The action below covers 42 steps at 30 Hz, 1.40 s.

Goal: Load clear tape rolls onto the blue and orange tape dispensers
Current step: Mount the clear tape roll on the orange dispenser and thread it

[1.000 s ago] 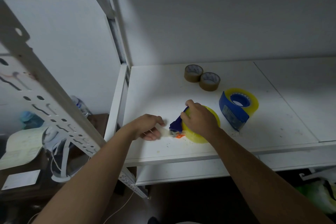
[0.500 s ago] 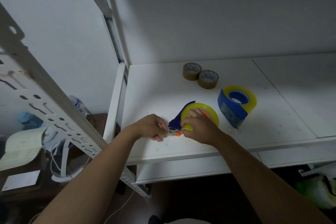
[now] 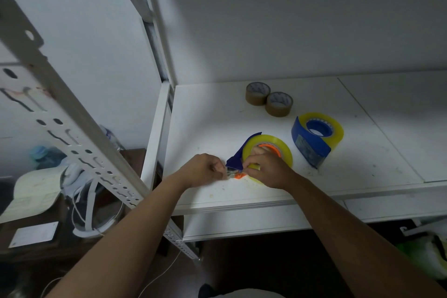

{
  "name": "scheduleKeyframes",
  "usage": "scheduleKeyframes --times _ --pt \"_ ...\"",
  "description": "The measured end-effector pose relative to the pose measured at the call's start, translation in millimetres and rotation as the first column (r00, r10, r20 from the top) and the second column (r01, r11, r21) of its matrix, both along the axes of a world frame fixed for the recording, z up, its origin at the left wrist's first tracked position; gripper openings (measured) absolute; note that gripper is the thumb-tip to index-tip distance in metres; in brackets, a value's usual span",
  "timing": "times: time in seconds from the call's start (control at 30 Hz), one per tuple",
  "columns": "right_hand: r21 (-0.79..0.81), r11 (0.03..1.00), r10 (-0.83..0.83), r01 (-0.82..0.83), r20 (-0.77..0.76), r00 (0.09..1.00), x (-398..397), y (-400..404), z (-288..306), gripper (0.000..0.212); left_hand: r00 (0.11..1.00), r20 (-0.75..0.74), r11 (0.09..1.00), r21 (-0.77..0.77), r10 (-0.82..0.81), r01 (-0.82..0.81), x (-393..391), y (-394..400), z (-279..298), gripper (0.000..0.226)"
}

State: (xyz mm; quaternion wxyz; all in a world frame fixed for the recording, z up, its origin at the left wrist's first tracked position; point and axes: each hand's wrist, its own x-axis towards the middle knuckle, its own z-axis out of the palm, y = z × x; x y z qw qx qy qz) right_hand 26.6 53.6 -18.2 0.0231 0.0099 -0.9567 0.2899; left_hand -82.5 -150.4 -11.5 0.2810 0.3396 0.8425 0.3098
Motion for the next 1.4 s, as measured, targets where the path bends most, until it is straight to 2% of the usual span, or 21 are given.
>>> scheduleKeyframes --times 0.1,0.43,0.53,0.63,0.77,0.97,1.23,1.33,1.4 --pt "-0.030 1.000 0.006 -0.006 0.011 1.000 0 1 1 0.008 0.992 -0.124 0.998 -0.061 0.004 -0.011 4 5 2 0.008" --pt "-0.033 0.999 -0.033 0.034 0.027 0.999 -1 0 0 0.011 0.957 -0.290 0.987 -0.159 -0.026 -0.021 2 8 6 0.014" --pt "0.020 0.999 -0.030 0.030 -0.014 0.999 1 -1 -1 0.014 0.954 -0.298 0.987 -0.160 -0.029 -0.020 3 8 6 0.017" --pt "0.084 0.996 -0.005 0.010 -0.070 0.998 2 -3 -2 0.014 0.969 -0.244 0.984 -0.179 -0.029 -0.016 4 9 7 0.020" --pt "0.109 0.994 -0.007 0.014 -0.071 0.997 3 -3 -3 0.018 0.977 -0.212 0.980 -0.199 -0.036 -0.007 7 10 10 0.028" --pt "0.064 0.998 -0.007 0.011 -0.057 0.998 0 -2 0 0.023 0.922 -0.367 0.978 -0.202 -0.124 0.052 13 9 11 0.023" --pt "0.049 0.999 0.018 -0.016 -0.034 0.999 1 0 -2 0.007 0.836 -0.488 0.967 -0.163 -0.250 0.194 13 0 12 0.023" --pt "0.030 0.999 0.016 -0.015 -0.022 1.000 1 0 0 0.006 0.857 -0.470 0.976 -0.153 -0.209 0.154 11 -2 10 0.022" --pt "0.026 1.000 0.015 -0.015 -0.013 1.000 0 0 0 0.006 0.916 -0.385 0.990 -0.123 -0.111 0.069 7 -4 4 0.022"
